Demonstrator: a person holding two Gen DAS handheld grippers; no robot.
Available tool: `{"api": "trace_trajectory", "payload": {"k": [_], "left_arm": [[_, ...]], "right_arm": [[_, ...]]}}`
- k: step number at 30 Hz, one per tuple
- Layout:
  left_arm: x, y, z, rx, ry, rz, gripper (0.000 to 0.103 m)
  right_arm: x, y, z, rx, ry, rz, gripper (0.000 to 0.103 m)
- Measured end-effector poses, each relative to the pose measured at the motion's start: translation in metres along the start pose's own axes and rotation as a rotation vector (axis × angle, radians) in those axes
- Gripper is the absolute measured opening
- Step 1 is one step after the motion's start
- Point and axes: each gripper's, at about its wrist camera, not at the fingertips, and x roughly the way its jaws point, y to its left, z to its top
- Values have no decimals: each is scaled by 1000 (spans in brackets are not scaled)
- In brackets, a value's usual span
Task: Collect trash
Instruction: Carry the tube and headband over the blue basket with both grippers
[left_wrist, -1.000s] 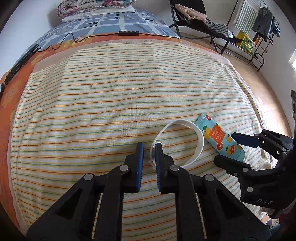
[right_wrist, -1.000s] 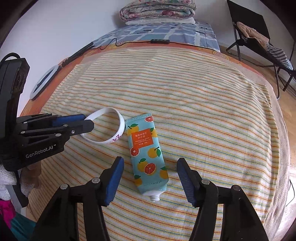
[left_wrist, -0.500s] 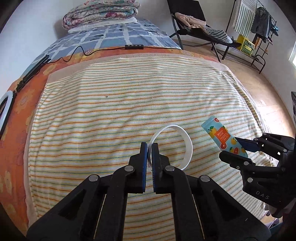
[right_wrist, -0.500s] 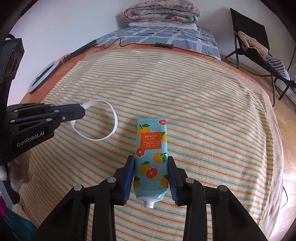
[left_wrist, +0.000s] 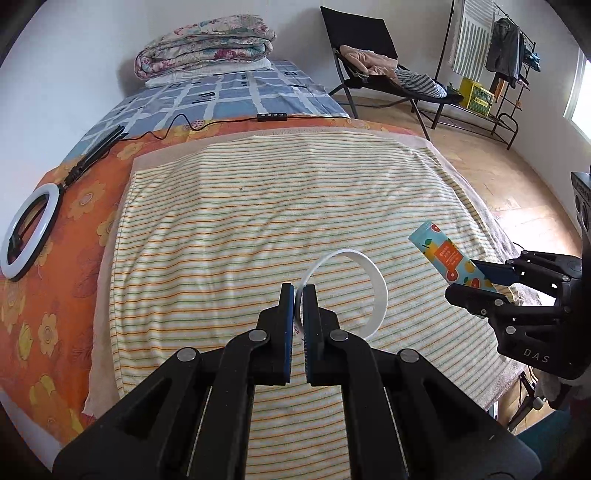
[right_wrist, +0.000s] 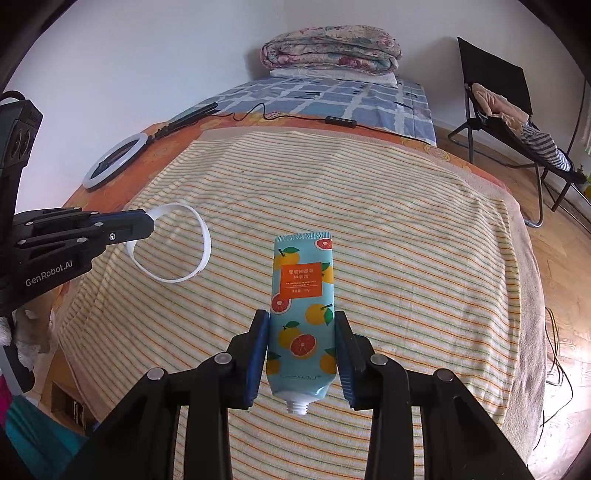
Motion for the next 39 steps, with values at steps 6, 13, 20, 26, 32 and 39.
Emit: {"api": "trace_trajectory", "payload": {"k": [6,13,20,26,32,39], "left_arm": [[-40,-2,-37,27,-16,17,2],[-71,-9,-88,45,-17,26,2],[-83,-17,-137,54,15,32,2],[-84,-17,-173,28,51,29,2],[-78,-21,-198,40,87,31,2],[-69,-27,-214,56,119,27,2]], "right_arm": [[-30,20,-24,-7,-17,45,35],[-53,47,-64,-29,4,96,35],[-68,76,-110,-62,35,130,35],[-75,91,-145,-68,61,149,35],[-71,101,-180,-77,113,165,35],[-62,108,-202,-79,155,178,35]]}}
